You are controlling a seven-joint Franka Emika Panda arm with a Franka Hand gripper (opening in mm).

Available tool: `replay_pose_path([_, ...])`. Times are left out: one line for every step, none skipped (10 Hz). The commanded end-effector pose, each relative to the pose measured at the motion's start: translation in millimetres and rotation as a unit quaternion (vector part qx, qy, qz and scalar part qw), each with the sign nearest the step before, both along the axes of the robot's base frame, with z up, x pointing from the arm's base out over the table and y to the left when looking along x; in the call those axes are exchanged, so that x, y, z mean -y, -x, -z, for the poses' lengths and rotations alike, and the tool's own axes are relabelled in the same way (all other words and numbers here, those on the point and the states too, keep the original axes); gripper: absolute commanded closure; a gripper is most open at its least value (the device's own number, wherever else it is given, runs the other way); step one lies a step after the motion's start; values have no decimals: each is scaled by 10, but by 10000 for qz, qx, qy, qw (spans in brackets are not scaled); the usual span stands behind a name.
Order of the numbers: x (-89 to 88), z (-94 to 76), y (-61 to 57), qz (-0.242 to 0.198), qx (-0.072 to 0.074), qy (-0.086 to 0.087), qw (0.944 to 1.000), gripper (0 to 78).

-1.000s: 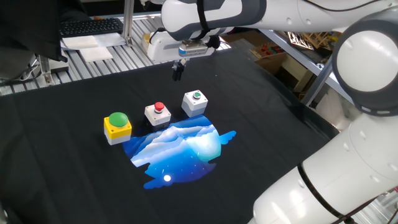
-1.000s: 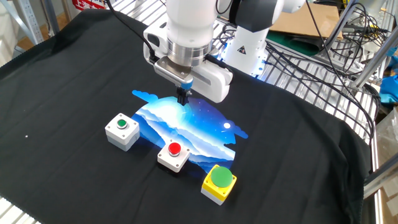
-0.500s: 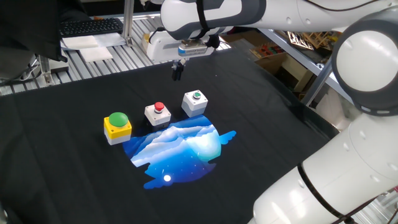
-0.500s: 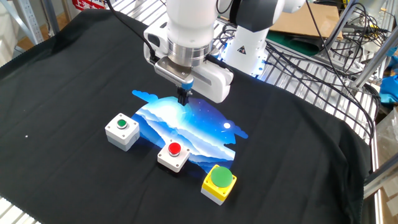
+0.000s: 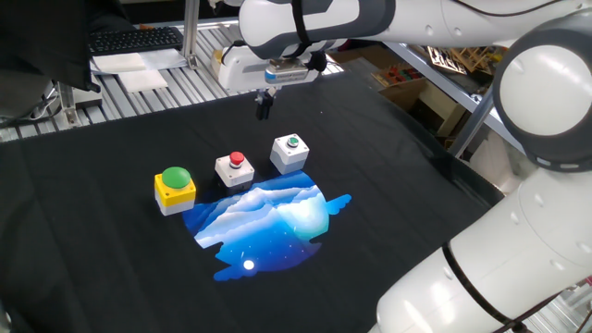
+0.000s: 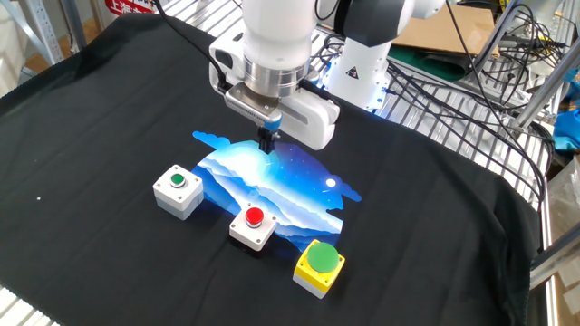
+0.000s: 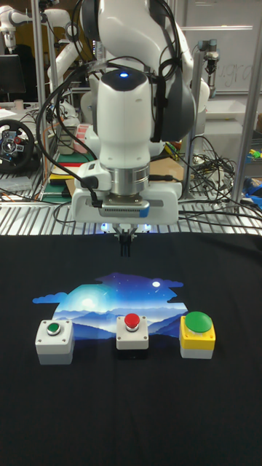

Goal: Press three buttons from left to right in sequence

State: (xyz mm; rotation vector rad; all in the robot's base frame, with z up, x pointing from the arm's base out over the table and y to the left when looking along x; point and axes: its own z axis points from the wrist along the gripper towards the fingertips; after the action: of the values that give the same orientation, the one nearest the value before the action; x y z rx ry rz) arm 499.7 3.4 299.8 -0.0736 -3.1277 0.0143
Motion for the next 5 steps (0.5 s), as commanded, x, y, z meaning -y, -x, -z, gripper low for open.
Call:
replay_pose_path([-1, -9, -6, 1, 9, -9, 10000, 776])
replay_pose_path([-1, -9, -6, 6, 7, -9, 10000, 776])
replay_pose_path([-2, -4, -8, 12, 9, -9, 10000, 776])
replay_pose_path([-4, 2, -10, 8, 9, -10, 10000, 776])
replay_pose_path([-4, 2, -10, 9, 8, -13, 10000, 776])
